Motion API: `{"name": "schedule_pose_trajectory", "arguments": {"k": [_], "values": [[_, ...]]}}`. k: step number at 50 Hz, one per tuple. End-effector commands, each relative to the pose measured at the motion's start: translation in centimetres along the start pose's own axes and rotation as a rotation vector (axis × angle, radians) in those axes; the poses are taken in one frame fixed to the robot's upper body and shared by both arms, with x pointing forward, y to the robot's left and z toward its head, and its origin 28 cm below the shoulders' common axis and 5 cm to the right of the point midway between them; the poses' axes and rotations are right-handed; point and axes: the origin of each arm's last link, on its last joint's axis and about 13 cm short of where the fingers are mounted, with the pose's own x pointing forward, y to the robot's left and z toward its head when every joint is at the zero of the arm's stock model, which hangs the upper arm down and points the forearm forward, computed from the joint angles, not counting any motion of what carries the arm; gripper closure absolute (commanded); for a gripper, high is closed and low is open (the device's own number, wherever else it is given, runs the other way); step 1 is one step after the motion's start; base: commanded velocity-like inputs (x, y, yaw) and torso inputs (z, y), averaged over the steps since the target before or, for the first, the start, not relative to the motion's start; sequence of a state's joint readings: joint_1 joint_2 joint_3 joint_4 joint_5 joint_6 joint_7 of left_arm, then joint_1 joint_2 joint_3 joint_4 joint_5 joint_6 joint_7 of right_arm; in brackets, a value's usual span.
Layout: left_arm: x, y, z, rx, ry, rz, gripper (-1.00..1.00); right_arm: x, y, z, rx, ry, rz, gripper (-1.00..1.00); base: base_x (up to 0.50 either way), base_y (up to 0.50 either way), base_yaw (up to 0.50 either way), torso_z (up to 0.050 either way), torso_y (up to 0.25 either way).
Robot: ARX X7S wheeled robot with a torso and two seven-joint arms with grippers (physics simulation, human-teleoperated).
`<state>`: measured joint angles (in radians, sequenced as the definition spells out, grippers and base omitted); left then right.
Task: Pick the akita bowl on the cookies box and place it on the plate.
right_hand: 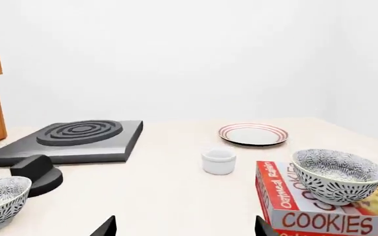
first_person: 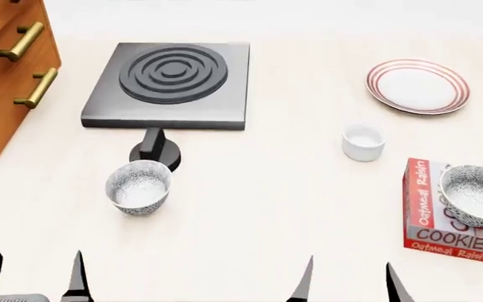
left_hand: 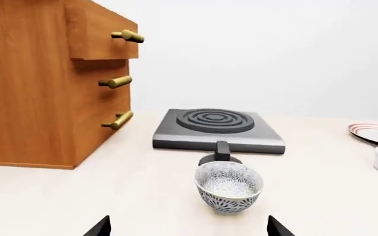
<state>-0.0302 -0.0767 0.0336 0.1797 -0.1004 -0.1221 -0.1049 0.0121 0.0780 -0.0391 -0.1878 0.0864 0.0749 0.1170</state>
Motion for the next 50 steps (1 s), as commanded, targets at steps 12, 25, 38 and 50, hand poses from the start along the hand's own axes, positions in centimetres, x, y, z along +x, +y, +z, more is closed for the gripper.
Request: {"name": "schedule_pose_trajectory", "arguments": {"k": [12,25,38,50], "values": [[0.0,0.6,7.2,-0.022,-0.182,-0.021,-1.00,0.1,-1.1,8.3,-0.005,-0.211,-0.013,-1.00,0.50,0.00,0.00,0.000,0.000],[0.2,1.1,8.3,-0.035,-0.216,0.007,-1.00,-0.1,-1.4,9.7,-0.016,-0.262,-0.023,-1.00,0.50,0.00,0.00,0.000,0.000],[0.2,1.3,8.1,-0.036,-0.221,0.018,-1.00,-0.2,-1.3,9.8,-0.034,-0.279,-0.016,-1.00,0.50,0.00,0.00,0.000,0.000],[0.1,1.4,8.1,-0.040,-0.226,0.015,-1.00,-0.4,-1.3,9.7,-0.039,-0.291,0.001,-1.00,0.50,0.00,0.00,0.000,0.001]]}}
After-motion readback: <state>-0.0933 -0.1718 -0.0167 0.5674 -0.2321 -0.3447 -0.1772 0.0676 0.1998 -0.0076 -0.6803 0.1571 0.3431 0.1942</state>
